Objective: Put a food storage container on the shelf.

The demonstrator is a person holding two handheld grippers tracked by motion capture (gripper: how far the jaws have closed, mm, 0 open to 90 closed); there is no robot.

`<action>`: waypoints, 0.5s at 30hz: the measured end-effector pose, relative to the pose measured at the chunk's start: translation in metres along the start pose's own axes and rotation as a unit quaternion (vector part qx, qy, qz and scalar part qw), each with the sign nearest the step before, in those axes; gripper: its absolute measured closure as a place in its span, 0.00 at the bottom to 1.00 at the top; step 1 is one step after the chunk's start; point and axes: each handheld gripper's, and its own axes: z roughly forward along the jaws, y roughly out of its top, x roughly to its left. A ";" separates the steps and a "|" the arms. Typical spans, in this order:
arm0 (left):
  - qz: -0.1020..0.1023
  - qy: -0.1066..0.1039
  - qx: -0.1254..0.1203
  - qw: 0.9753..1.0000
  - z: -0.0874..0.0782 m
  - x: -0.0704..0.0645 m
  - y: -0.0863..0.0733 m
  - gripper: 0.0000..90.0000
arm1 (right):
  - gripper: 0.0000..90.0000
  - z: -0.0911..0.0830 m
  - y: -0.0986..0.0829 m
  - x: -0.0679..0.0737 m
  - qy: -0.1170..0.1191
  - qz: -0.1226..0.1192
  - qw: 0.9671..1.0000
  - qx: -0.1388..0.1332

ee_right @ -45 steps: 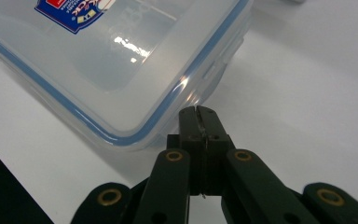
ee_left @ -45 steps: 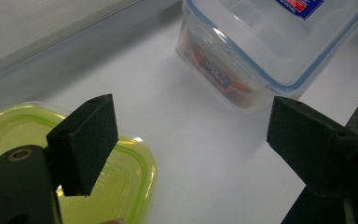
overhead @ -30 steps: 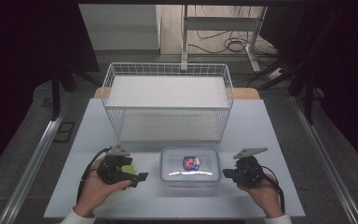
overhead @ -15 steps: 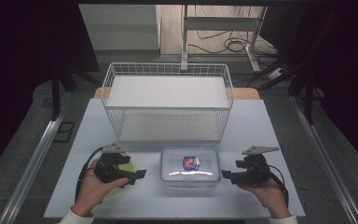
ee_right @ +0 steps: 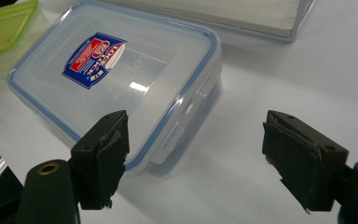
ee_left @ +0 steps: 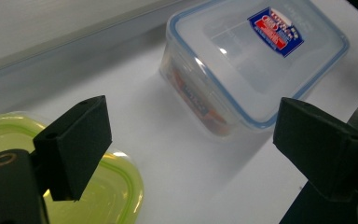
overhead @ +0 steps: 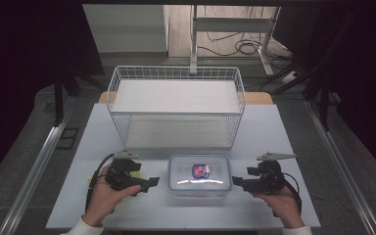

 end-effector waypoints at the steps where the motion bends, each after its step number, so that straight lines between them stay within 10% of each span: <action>1: 0.000 0.000 0.000 1.000 0.000 0.000 0.000 0.12 | 0.25 0.000 0.000 0.000 0.000 0.000 1.000 0.000; 10: -0.019 -0.005 -0.006 1.000 0.020 -0.008 0.017 0.08 | 0.25 -0.005 0.003 0.000 0.012 0.005 1.000 -0.019; 15: -0.047 -0.049 0.007 0.998 0.040 -0.010 0.026 0.06 | 0.26 -0.006 0.002 -0.002 0.003 0.004 1.000 -0.024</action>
